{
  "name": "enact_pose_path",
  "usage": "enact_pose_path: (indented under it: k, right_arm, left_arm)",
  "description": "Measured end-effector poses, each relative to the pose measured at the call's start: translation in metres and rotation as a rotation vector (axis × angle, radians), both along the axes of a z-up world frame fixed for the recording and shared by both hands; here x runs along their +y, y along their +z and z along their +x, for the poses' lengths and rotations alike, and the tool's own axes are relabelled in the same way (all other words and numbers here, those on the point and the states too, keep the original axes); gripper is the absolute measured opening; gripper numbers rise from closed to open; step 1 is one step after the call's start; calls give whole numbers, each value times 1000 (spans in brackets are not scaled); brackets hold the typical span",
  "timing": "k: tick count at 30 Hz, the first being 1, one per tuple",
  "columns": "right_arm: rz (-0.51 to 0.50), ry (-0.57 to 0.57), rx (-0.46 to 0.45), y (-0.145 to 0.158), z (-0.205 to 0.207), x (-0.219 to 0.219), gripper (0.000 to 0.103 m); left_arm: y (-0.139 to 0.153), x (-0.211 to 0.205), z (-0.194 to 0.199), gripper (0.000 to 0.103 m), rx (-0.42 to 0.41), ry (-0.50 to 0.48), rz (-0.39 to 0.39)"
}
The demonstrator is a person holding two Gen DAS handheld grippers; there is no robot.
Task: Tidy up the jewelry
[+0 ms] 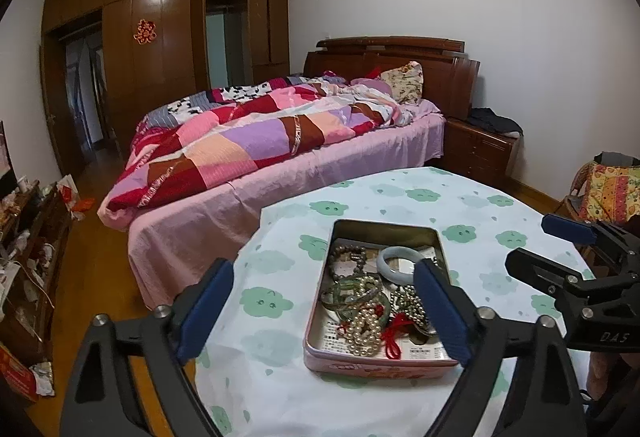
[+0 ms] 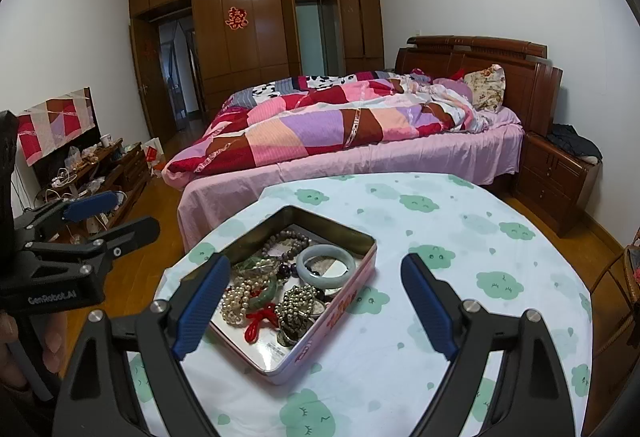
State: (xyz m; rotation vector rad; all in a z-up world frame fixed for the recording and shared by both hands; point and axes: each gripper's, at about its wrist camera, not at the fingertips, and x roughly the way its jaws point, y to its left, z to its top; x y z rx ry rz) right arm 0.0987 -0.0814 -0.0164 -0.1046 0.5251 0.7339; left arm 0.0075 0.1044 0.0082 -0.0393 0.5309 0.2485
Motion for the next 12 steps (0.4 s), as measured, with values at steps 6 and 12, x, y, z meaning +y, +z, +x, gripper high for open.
enact_pose_path:
  k: [6, 12]
  right_arm:
    - [-5, 0, 2, -1, 2, -2, 90]
    - [-11, -5, 7, -3, 4, -3, 90]
  left_arm:
    - [-2, 4, -2, 92, -6, -2, 2]
    - [-3, 2, -1, 92, 1, -19, -5]
